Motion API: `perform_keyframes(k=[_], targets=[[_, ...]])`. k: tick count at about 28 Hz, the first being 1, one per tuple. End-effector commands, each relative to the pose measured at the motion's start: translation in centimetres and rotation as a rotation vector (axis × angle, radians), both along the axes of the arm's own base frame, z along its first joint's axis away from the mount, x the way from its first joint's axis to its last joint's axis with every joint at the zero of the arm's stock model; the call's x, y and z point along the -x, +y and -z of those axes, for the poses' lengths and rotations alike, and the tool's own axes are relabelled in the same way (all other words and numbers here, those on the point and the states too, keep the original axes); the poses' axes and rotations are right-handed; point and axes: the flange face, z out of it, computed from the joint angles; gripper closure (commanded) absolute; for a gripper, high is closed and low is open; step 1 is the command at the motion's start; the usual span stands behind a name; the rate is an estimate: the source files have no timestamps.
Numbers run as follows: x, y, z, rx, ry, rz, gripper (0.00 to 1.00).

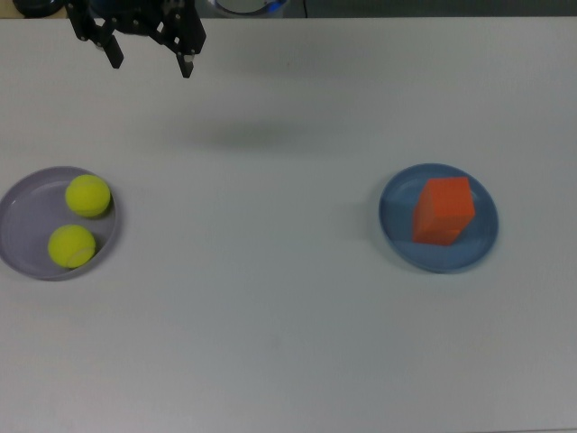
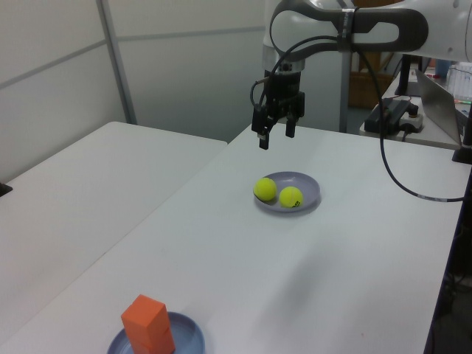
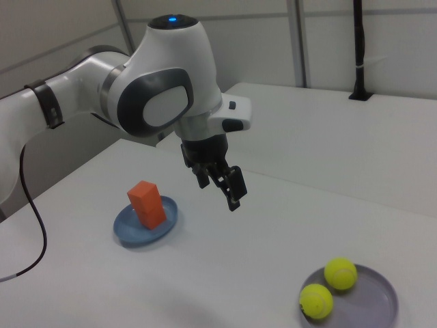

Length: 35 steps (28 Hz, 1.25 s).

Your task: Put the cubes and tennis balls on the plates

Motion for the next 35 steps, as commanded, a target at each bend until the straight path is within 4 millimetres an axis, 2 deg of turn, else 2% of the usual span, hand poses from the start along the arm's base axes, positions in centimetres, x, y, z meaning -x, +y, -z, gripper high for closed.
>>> perform_keyframes(k=[1, 20, 35], targets=[[1.03, 0.06, -0.72, 0.009, 0.018, 0.009, 0.00], [1.22, 0.46, -0.67, 0.008, 0.026, 0.002, 0.00], [1.67, 0.22, -1.56, 0.002, 0.011, 0.004, 0.00]])
